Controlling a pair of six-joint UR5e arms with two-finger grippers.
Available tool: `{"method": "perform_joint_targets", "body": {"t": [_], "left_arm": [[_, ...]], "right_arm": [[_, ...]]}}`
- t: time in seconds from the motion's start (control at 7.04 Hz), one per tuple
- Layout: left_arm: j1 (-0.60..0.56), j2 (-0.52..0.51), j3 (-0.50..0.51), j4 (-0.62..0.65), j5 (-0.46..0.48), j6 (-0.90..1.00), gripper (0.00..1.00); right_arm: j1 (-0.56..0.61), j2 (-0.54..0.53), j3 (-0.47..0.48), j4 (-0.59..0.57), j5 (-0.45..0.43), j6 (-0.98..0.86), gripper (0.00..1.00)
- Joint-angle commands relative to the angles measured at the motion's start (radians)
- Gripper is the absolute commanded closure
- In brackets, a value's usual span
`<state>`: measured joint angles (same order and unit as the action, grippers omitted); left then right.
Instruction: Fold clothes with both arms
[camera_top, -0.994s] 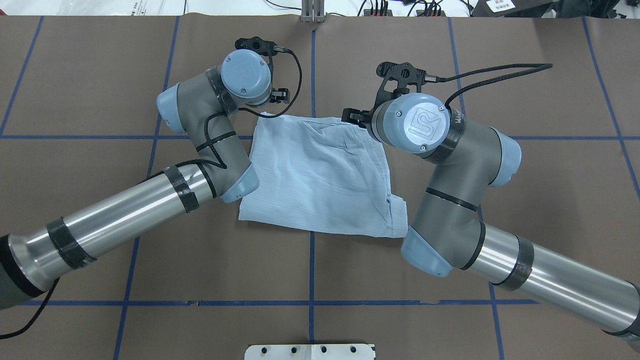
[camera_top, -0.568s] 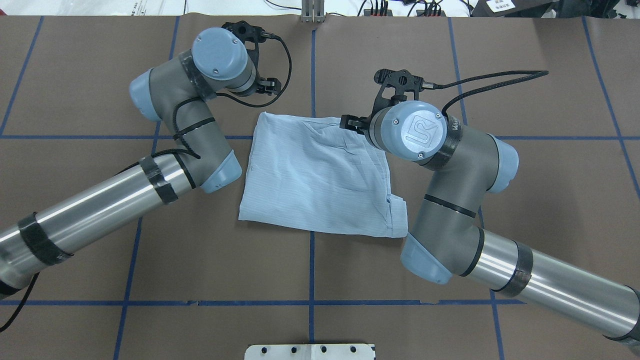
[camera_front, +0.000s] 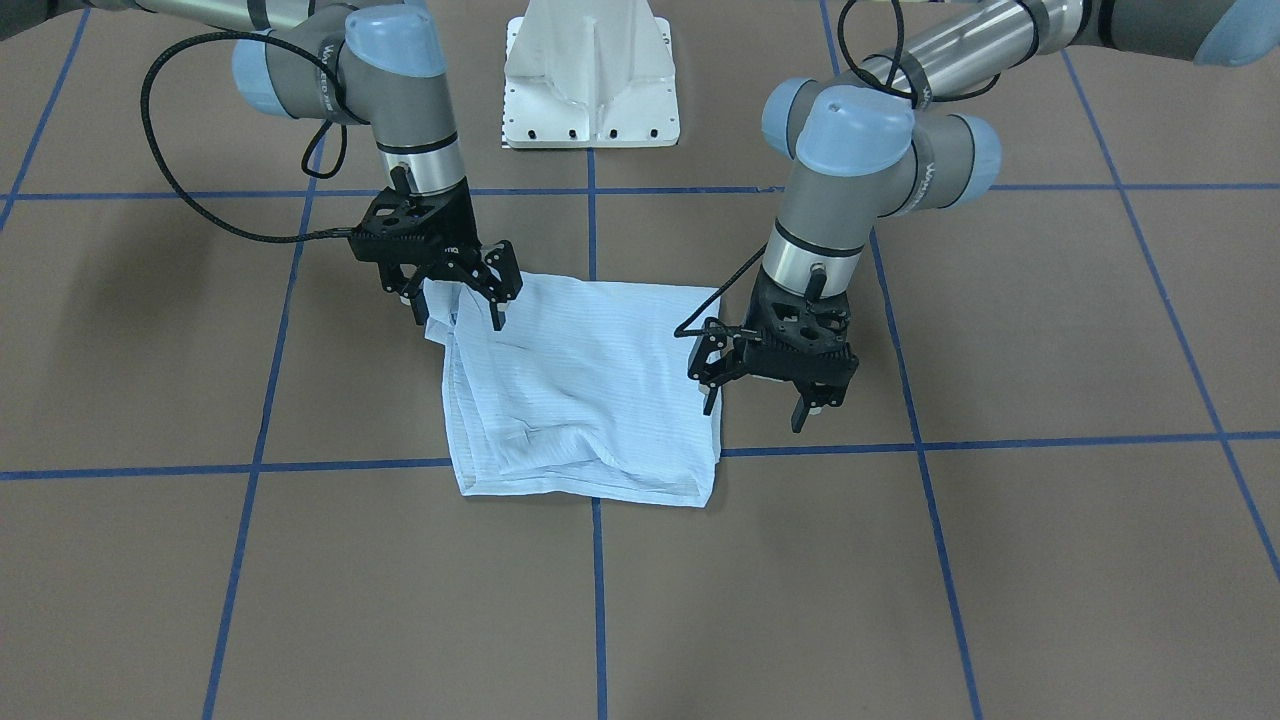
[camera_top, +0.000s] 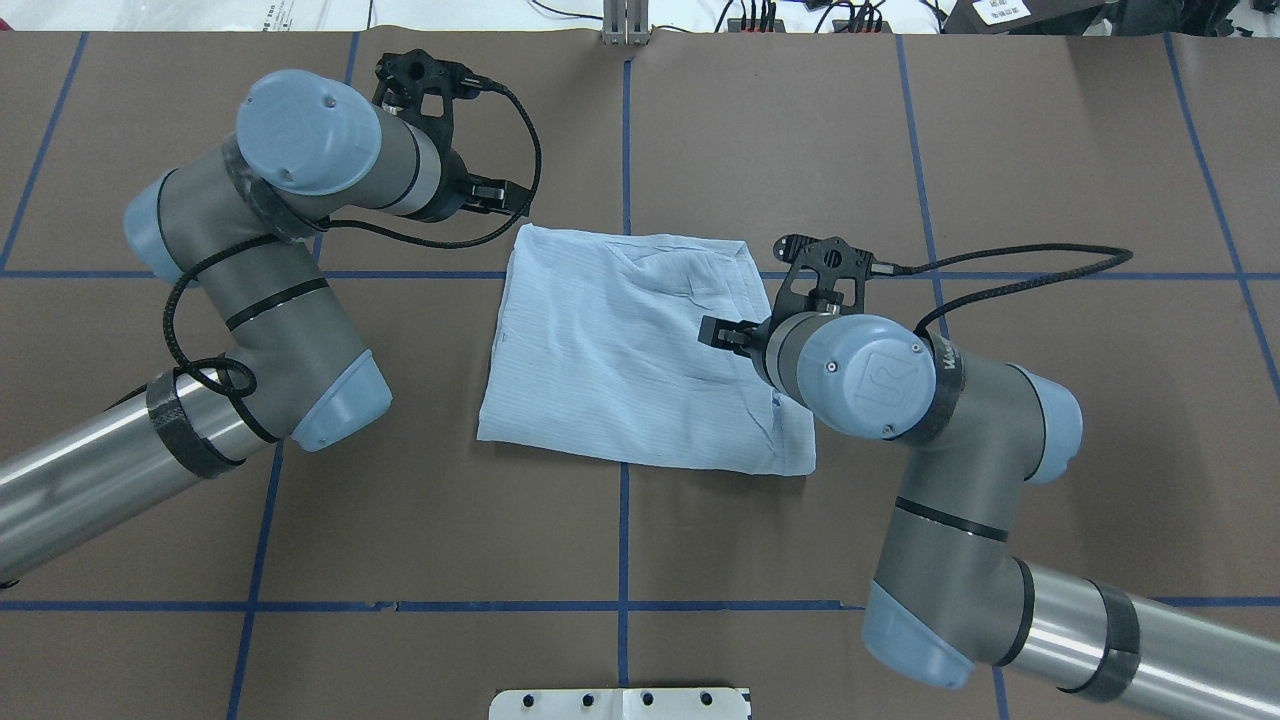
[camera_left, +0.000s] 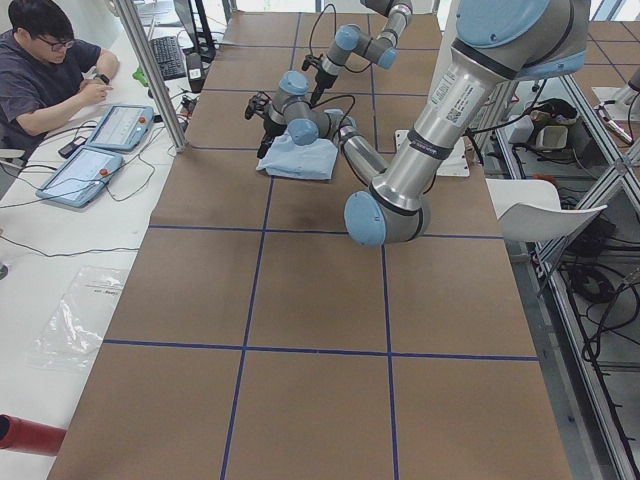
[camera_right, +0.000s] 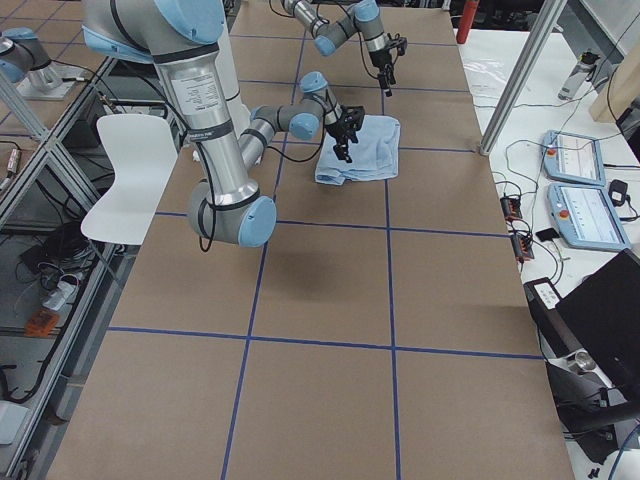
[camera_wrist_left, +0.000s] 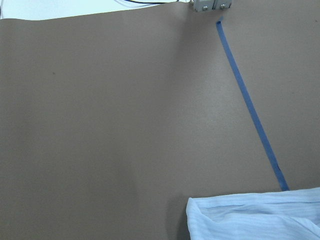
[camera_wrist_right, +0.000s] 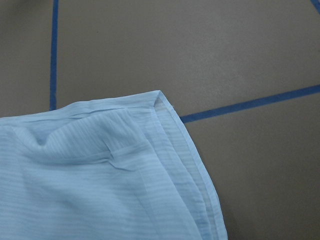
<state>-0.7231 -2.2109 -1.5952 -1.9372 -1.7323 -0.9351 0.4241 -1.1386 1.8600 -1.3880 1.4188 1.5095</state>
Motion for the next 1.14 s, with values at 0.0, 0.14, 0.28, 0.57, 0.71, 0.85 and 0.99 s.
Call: {"method": "perform_joint_targets", "body": {"t": [0.0, 0.14, 0.28, 0.57, 0.71, 0.85, 0.99], "left_arm": [[0.002, 0.0, -0.02, 0.001, 0.01, -0.007, 0.0], [0.002, -0.001, -0.02, 0.001, 0.013, -0.005, 0.0], [0.005, -0.001, -0.02, 0.001, 0.013, -0.005, 0.0], [0.005, -0.003, -0.031, 0.003, 0.013, -0.004, 0.0], [0.005, -0.001, -0.031, 0.003, 0.013, -0.004, 0.0], [0.005, 0.0, -0.029, 0.003, 0.013, -0.004, 0.0], [0.005, 0.003, -0.029, 0.003, 0.013, -0.004, 0.0]], "right_arm": [[-0.085, -0.023, 0.013, -0.04, -0.076, 0.09, 0.0], [-0.109, -0.02, 0.005, -0.039, -0.098, 0.113, 0.0], [-0.117, -0.02, 0.005, -0.036, -0.101, 0.136, 0.0], [-0.155, -0.024, -0.008, -0.034, -0.156, 0.156, 0.0], [-0.169, -0.038, -0.009, -0.034, -0.165, 0.158, 0.0], [-0.188, -0.059, -0.01, -0.032, -0.193, 0.158, 0.0], [-0.192, -0.061, -0.012, -0.032, -0.198, 0.158, 0.0]]}}
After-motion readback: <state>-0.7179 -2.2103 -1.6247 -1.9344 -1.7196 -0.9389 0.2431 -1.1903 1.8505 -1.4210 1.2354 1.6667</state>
